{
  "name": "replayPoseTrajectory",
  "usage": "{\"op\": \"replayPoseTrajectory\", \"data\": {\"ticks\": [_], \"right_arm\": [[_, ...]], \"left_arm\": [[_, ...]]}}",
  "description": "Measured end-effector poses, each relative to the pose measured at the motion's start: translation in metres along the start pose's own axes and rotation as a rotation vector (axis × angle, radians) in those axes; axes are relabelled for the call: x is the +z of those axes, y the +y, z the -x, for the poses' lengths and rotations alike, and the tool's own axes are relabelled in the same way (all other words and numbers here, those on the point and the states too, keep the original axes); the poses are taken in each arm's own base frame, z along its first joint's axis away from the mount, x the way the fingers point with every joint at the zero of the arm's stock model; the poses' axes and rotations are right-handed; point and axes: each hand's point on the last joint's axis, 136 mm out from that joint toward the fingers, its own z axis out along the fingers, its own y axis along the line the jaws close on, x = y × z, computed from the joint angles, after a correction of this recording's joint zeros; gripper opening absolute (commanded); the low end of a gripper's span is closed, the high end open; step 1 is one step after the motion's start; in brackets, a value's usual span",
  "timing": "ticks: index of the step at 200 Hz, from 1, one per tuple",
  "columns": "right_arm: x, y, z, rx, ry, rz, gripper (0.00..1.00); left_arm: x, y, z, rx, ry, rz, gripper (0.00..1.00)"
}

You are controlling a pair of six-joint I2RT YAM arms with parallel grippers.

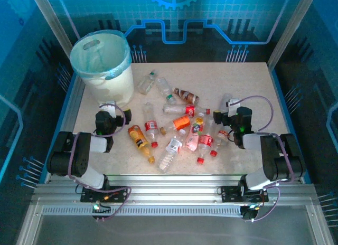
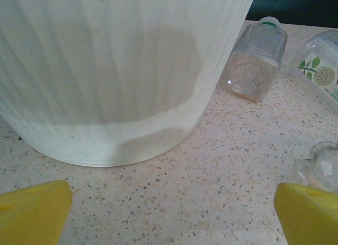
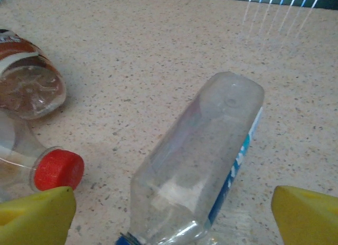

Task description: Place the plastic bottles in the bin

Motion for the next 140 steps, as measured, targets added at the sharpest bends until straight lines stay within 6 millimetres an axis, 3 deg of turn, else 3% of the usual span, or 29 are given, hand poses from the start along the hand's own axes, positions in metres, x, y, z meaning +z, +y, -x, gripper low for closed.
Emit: {"op": "replayPoseTrajectory", "data": {"ticks": [28, 72, 87, 108, 140], "right_arm": [[-0.020, 0.000, 0.023, 0.008, -0.045, -0.001, 0.93], [-0.087, 0.007, 0.086, 0.149, -0.164, 0.043, 1.00], [-0.108, 0.009, 0.096, 0.241, -0.164, 0.057, 1.00], [-0.128, 0.012, 0.088, 0.366, -0.073, 0.057, 1.00], [-0.140, 0.015, 0.028, 0.478, 0.185, 0.010, 1.00]], "left_arm": [[-0.020, -0.003, 0.015, 0.003, -0.048, -0.003, 0.99], [-0.071, -0.037, 0.097, -0.012, -0.220, -0.050, 0.99], [-0.087, -0.058, 0.115, -0.026, -0.249, -0.103, 0.99], [-0.107, -0.094, 0.125, -0.029, -0.249, -0.211, 0.99], [-0.128, -0.146, 0.122, 0.012, -0.172, -0.396, 0.99]]}}
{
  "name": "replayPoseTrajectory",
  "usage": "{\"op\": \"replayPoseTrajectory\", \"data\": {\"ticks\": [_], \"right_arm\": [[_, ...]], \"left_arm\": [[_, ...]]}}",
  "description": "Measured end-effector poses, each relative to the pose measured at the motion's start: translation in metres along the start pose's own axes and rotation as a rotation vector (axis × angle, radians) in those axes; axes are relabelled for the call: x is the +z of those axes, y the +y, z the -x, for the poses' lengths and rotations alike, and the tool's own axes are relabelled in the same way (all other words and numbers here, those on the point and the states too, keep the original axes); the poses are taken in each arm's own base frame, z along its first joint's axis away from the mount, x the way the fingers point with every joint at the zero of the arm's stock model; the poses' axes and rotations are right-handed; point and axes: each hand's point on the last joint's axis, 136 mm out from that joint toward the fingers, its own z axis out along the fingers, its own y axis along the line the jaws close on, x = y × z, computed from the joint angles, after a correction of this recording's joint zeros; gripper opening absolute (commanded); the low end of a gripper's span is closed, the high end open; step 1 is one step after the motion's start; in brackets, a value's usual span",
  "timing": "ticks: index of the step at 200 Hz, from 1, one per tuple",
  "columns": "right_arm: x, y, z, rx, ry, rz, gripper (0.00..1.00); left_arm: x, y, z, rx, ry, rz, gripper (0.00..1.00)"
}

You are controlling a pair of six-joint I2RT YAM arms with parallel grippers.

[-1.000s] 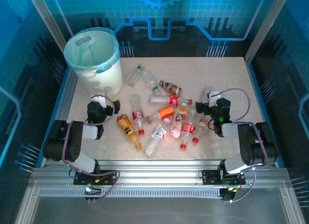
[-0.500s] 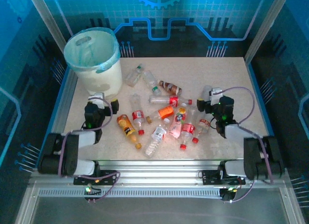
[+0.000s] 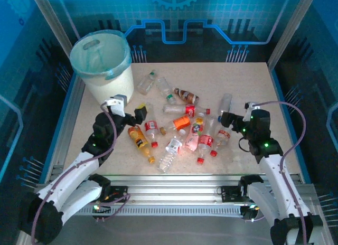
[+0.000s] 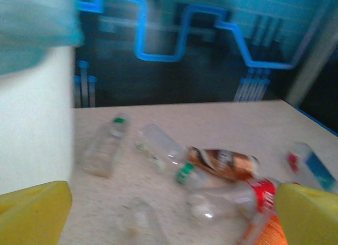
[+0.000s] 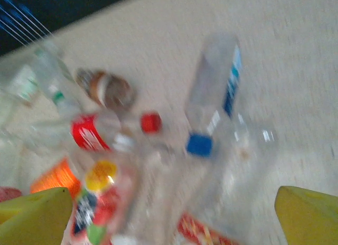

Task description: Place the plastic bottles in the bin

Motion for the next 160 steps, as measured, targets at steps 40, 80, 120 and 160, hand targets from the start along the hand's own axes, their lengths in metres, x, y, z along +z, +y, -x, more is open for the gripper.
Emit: {"op": "replayPoseTrajectory", "data": {"ticks": [40, 80, 120, 160], "right_arm": [[0.014, -0.021, -0.055, 0.072, 0.256, -0.088, 0.98], [0.035, -0.029, -0.088, 0.142, 0.420, -0.127, 0.93], [0.042, -0.028, -0.098, 0.170, 0.440, -0.132, 0.91], [0.049, -0.036, -0.111, 0.199, 0.472, -0.163, 0.89]], "left_arm": [[0.006, -0.058, -0.006, 0.028, 0.130, -0.207, 0.99], [0.014, -0.097, -0.019, 0.057, 0.243, -0.331, 0.99], [0.017, -0.111, -0.027, 0.066, 0.286, -0.366, 0.98], [0.020, -0.109, -0.038, 0.067, 0.322, -0.356, 0.96]]}}
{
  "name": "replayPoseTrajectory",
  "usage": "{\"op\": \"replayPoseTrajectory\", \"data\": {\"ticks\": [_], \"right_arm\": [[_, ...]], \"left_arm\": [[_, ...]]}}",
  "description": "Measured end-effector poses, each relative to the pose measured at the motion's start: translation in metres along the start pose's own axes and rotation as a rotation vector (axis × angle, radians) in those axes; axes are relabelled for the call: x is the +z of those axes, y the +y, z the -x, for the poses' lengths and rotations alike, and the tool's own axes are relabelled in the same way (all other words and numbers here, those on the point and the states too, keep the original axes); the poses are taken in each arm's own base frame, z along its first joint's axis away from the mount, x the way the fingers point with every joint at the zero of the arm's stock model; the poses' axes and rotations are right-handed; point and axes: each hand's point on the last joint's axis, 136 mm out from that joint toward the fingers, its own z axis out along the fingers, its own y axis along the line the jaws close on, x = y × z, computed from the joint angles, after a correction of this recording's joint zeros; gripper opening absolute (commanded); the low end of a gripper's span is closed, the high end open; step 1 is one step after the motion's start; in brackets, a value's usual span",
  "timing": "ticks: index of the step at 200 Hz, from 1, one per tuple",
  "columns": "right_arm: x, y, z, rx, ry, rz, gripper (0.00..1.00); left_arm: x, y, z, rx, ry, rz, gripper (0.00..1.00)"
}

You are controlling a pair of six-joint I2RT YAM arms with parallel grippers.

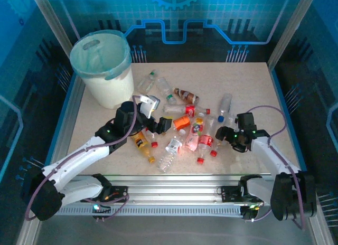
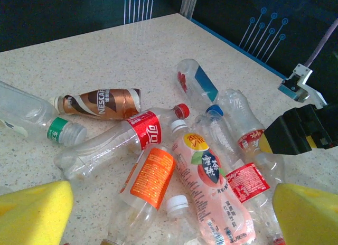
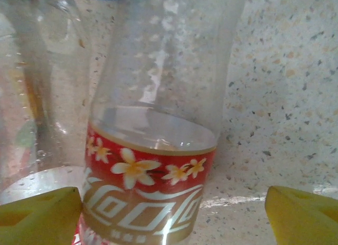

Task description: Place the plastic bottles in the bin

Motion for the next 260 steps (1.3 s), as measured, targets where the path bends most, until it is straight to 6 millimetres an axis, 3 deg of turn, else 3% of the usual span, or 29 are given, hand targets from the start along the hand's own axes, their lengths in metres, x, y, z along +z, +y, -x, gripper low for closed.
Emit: {"op": "replayPoseTrajectory", "data": {"ticks": [50, 72, 104, 170, 221, 260], "right_arm": [[0.017, -0.010, -0.011, 0.034, 0.051, -0.032, 0.83], [0.019, -0.012, -0.012, 0.044, 0.058, -0.042, 0.74], [0.018, -0.012, -0.011, 0.041, 0.053, -0.043, 0.69], [-0.003, -0.007, 0.000, 0.019, -0.043, -0.019, 0.61], [-0.017, -0.007, -0.004, 0.013, -0.071, -0.006, 0.60], [-0.043, 0.005, 0.002, -0.014, -0.166, 0.070, 0.60]], "left_arm": [[0.003, 0.003, -0.003, 0.000, 0.010, 0.020, 0.94], [0.003, 0.005, -0.003, 0.000, 0.008, 0.030, 0.94], [0.003, 0.005, -0.003, 0.001, 0.008, 0.035, 0.95], [0.005, 0.010, -0.004, 0.001, 0.012, 0.066, 0.95], [0.010, 0.015, -0.002, -0.011, 0.019, 0.089, 0.95], [0.015, 0.011, 0.026, -0.038, 0.001, 0.086, 0.95]]}}
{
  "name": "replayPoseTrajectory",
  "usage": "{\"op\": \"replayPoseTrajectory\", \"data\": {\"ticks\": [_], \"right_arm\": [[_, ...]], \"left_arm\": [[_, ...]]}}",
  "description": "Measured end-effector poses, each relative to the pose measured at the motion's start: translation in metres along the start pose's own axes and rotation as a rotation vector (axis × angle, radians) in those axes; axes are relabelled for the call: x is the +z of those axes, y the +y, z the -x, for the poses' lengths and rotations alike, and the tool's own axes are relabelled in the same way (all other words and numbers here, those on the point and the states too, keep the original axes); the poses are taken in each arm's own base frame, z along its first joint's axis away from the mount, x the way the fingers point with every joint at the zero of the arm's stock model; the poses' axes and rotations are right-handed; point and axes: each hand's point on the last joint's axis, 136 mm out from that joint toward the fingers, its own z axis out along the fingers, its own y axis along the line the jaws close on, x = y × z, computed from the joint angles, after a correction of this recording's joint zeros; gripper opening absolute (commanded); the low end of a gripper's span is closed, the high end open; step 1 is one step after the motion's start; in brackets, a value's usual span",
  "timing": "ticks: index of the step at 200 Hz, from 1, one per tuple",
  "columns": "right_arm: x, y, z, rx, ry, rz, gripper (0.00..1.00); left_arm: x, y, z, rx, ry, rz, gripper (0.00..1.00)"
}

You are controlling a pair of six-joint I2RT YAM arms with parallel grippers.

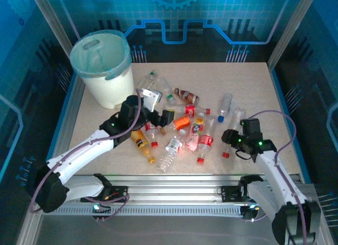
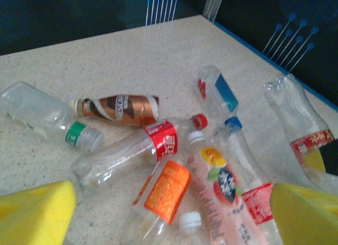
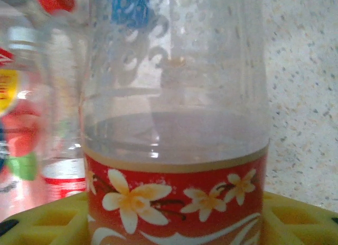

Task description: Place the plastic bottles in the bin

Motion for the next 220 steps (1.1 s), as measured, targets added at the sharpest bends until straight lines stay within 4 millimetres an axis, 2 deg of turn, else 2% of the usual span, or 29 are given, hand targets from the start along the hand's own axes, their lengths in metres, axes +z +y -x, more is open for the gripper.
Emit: {"op": "replayPoseTrajectory", "data": {"ticks": [33, 74, 93, 116, 144, 169, 220], "right_arm": [[-0.019, 0.026, 0.004, -0.062, -0.047, 0.126, 0.61], [-0.046, 0.082, 0.008, -0.205, -0.124, 0.368, 0.62], [-0.059, 0.107, 0.005, -0.281, -0.159, 0.468, 0.62], [-0.073, 0.136, -0.005, -0.379, -0.179, 0.575, 0.62], [-0.083, 0.161, -0.018, -0.478, -0.186, 0.665, 0.62], [-0.085, 0.176, -0.028, -0.540, -0.173, 0.709, 0.62], [-0.087, 0.195, -0.038, -0.598, -0.144, 0.763, 0.63]], "left_arm": [[0.004, -0.010, 0.035, -0.044, -0.017, -0.024, 0.97], [0.018, -0.039, 0.060, -0.136, 0.044, -0.156, 0.97], [0.023, -0.053, 0.060, -0.189, 0.080, -0.237, 0.98], [0.027, -0.068, 0.050, -0.255, 0.138, -0.331, 0.98], [0.030, -0.084, 0.044, -0.300, 0.185, -0.433, 0.99], [0.025, -0.097, 0.049, -0.301, 0.164, -0.520, 0.99], [0.022, -0.108, 0.041, -0.313, 0.178, -0.600, 0.96]]}}
